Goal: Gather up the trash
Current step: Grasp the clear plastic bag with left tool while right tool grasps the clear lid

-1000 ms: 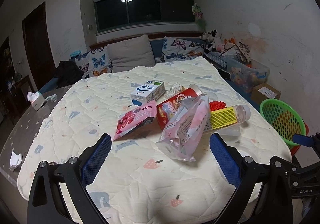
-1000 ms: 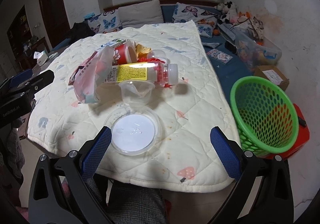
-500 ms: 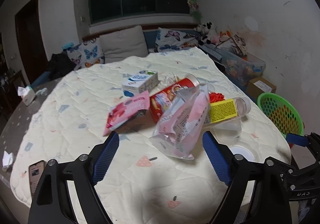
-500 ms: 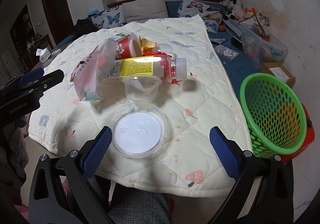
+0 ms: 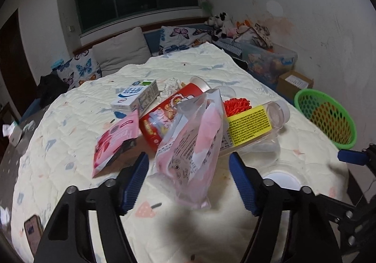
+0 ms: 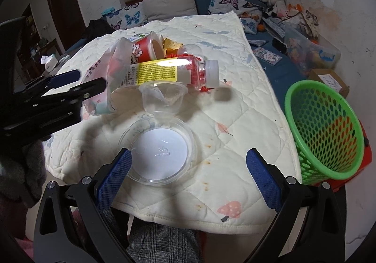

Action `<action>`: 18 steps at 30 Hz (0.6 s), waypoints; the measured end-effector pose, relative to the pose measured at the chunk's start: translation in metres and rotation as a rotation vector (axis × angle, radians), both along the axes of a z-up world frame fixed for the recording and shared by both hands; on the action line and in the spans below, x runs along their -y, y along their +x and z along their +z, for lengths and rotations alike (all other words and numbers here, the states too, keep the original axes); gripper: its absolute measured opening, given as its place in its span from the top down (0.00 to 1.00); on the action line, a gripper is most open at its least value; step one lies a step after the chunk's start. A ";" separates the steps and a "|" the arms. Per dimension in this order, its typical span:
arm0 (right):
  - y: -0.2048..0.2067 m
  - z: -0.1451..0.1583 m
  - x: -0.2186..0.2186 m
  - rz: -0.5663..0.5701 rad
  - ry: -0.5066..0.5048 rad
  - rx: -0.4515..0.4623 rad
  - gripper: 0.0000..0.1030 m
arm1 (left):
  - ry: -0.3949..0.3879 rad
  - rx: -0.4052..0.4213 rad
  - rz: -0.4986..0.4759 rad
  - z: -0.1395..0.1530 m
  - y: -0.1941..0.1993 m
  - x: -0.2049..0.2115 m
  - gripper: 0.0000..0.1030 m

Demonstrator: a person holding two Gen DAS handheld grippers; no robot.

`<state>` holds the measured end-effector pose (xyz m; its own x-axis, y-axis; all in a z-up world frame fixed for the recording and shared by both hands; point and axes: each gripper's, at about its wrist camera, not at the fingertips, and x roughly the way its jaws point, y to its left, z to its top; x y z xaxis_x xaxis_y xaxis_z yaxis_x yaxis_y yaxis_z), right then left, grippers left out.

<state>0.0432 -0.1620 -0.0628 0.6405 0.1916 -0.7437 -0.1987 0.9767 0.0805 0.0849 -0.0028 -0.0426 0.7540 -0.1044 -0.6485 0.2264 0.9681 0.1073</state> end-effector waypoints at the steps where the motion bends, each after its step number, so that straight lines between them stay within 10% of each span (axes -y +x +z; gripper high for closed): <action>1: 0.000 -0.001 0.000 0.002 0.000 -0.003 0.06 | 0.003 -0.003 -0.006 -0.002 0.003 0.001 0.37; 18: 0.004 -0.011 -0.020 0.078 0.007 -0.027 0.08 | -0.136 -0.014 -0.038 0.007 -0.003 -0.025 0.90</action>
